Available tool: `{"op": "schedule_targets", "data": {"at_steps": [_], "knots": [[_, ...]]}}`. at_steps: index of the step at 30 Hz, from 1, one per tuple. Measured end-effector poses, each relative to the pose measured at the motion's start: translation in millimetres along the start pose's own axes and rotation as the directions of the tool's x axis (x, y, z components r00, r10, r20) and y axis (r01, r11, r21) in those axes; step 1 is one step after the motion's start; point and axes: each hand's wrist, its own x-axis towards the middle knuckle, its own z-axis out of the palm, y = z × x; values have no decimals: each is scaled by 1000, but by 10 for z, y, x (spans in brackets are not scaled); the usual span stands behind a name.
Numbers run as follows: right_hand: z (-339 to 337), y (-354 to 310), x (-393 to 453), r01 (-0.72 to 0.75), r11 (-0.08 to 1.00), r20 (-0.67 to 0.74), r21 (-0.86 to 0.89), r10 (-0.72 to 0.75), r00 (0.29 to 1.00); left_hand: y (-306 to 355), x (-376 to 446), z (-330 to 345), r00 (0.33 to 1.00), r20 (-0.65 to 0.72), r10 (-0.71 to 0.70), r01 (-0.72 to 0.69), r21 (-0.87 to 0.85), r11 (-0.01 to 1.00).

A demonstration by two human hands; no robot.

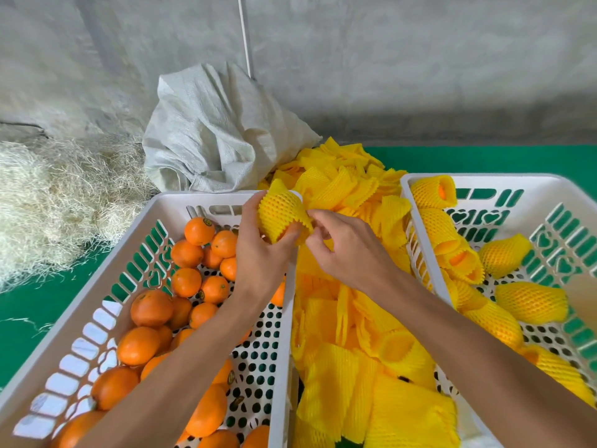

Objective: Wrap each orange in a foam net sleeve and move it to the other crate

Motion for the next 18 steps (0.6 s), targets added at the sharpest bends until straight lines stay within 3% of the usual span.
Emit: {"op": "schedule_targets", "data": {"at_steps": [3, 8, 13, 15, 18], "knots": [[-5, 15, -4, -104, 993, 88, 49, 100, 991, -23, -28, 30, 992, 125, 26, -35, 65, 997], [-51, 49, 20, -122, 981, 198, 152, 90, 976, -18, -78, 95, 973, 225, 53, -82, 120, 989], [5, 63, 43, -210, 957, 93, 203, 194, 977, -28, -64, 118, 923, 381, 50, -92, 94, 991], [-26, 93, 64, -138, 986, -8, 97, 140, 990, -42, -74, 127, 898, 435, 73, -115, 70, 991], [-201, 283, 167, -29, 921, -156, -389, -35, 987, -83, -98, 121, 868, 486, 100, -205, 167, 964]]}}
